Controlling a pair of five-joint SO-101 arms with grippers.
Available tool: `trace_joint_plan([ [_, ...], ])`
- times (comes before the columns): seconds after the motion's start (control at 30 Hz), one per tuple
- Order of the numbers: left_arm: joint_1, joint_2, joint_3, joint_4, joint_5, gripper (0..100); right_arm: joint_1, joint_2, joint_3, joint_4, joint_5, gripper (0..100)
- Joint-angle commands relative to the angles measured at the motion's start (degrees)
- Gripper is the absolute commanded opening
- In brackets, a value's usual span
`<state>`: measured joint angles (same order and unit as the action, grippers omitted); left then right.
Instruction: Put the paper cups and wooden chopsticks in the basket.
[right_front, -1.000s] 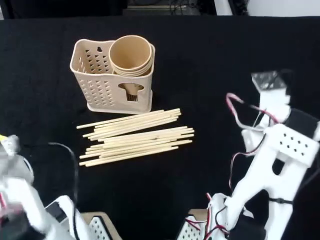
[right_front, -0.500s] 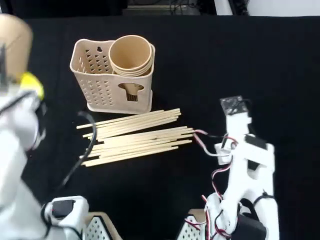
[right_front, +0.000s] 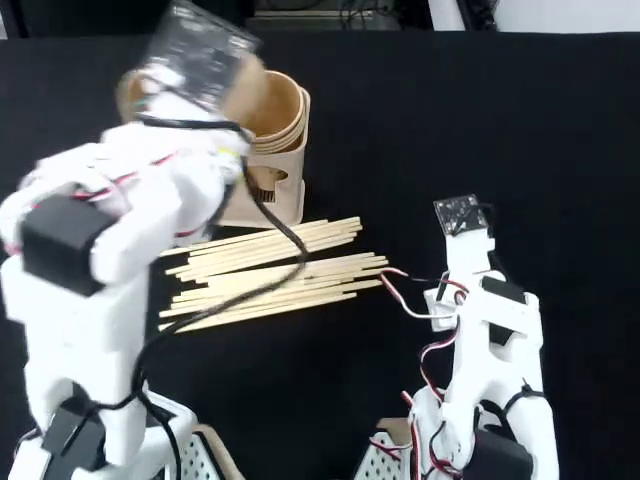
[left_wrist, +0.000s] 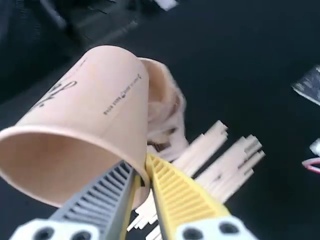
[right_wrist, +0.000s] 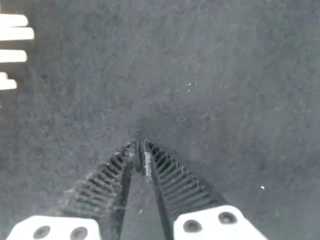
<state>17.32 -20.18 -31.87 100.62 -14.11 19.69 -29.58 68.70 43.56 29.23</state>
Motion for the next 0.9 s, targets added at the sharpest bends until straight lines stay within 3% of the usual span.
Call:
trace_joint_plan([
  [0.0, 1.45, 2.64, 0.57, 0.09, -1.14, 3, -0.70, -1.27, -0.13, -1.41, -0.44, 1.9],
  [0.5, 1.19, 13.89, -7.96, 0.18, -1.23, 3, -0.70, -1.27, 0.04, -1.93, -0.44, 1.9],
  [0.87, -4.44, 17.14, -9.80, 0.26, -1.14, 3, -0.70, -1.27, 0.04, -1.85, -0.44, 1.9],
])
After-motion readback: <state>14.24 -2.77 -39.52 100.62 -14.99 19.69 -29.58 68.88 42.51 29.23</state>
